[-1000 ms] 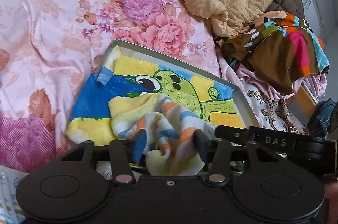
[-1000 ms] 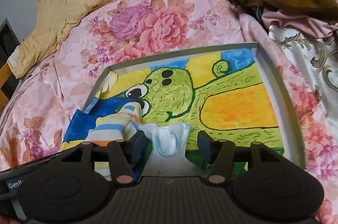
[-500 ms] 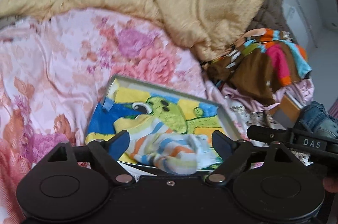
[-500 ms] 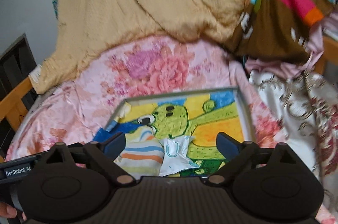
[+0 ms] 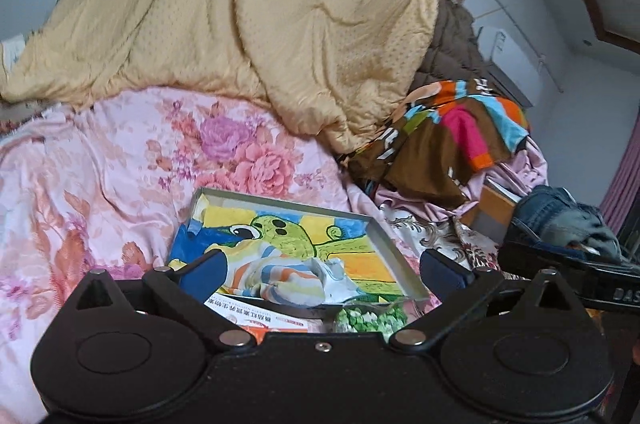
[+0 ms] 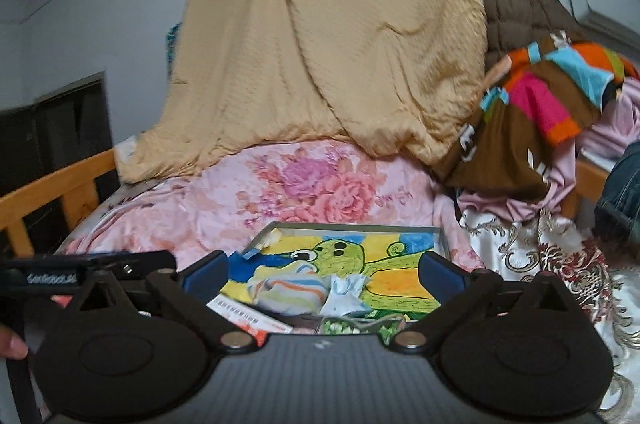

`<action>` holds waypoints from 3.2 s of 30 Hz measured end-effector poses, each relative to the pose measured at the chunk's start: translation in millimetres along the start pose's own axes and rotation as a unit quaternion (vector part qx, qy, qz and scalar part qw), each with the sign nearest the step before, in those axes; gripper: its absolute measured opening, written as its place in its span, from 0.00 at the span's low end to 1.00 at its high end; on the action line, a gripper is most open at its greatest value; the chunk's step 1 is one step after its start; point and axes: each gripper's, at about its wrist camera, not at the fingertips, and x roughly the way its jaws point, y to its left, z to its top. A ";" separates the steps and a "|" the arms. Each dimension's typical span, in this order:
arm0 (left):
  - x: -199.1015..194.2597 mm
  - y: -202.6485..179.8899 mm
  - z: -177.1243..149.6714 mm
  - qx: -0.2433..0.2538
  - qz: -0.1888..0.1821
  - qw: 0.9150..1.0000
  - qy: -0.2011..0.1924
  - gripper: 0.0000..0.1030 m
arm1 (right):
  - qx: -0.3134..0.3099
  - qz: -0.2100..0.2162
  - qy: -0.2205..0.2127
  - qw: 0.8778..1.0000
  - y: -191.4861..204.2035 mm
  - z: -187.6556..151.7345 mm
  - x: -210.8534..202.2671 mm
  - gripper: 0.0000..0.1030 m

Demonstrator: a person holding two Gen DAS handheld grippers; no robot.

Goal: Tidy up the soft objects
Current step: 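Move both tools back from the tray to the remaining soft items, then close the right tool on the orange silicone band while the left tool grasps the white plastic bag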

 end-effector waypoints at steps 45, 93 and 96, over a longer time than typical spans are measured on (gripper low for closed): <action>-52.7 -38.3 -104.8 0.095 -0.083 0.989 0.082 0.99 | 0.096 -0.123 0.140 0.978 -32.9 -126.6 -74.8 1.00; 24.2 -74.4 -132.8 0.162 -0.208 0.953 0.150 0.23 | 0.112 -0.200 0.227 0.946 -54.4 -152.4 -27.2 0.56; 22.8 -75.9 -133.5 0.163 -0.210 0.952 0.152 0.16 | 0.111 -0.199 0.232 0.946 -55.2 -153.5 -26.0 0.51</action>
